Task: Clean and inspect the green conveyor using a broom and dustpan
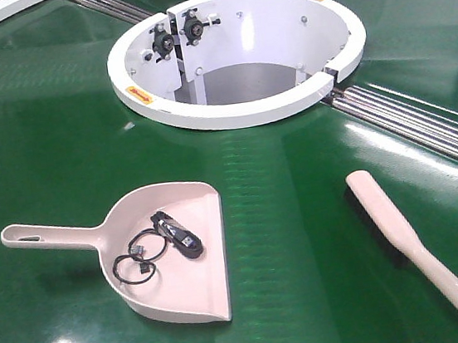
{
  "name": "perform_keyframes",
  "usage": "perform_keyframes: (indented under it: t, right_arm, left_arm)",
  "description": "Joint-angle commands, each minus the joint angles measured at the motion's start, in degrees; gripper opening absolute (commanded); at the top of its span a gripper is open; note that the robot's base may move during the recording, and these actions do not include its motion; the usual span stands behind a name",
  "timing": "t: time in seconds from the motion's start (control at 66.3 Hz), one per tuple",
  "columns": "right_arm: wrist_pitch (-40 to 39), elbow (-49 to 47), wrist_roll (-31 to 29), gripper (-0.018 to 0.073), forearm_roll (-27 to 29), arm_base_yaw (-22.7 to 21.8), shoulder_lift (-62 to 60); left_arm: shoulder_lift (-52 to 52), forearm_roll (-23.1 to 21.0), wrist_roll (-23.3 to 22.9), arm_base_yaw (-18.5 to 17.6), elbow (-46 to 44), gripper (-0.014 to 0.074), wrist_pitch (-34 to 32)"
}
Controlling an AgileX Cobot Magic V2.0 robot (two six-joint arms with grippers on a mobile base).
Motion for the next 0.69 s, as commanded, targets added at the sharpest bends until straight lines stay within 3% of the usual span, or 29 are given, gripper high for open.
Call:
perform_keyframes:
  t: [0.0,0.679]
  right_arm:
    - [-4.2,-1.5,-0.2,-0.0010,0.1,0.0,0.5]
    - [-4.2,-1.5,-0.2,-0.0010,0.1,0.0,0.5]
  left_arm:
    - [-0.8,-0.5,-0.6,-0.4,1.8,-0.0008,-3.8]
    - [-0.8,-0.6,-0.6,-0.5,1.8,-0.0008,-3.8]
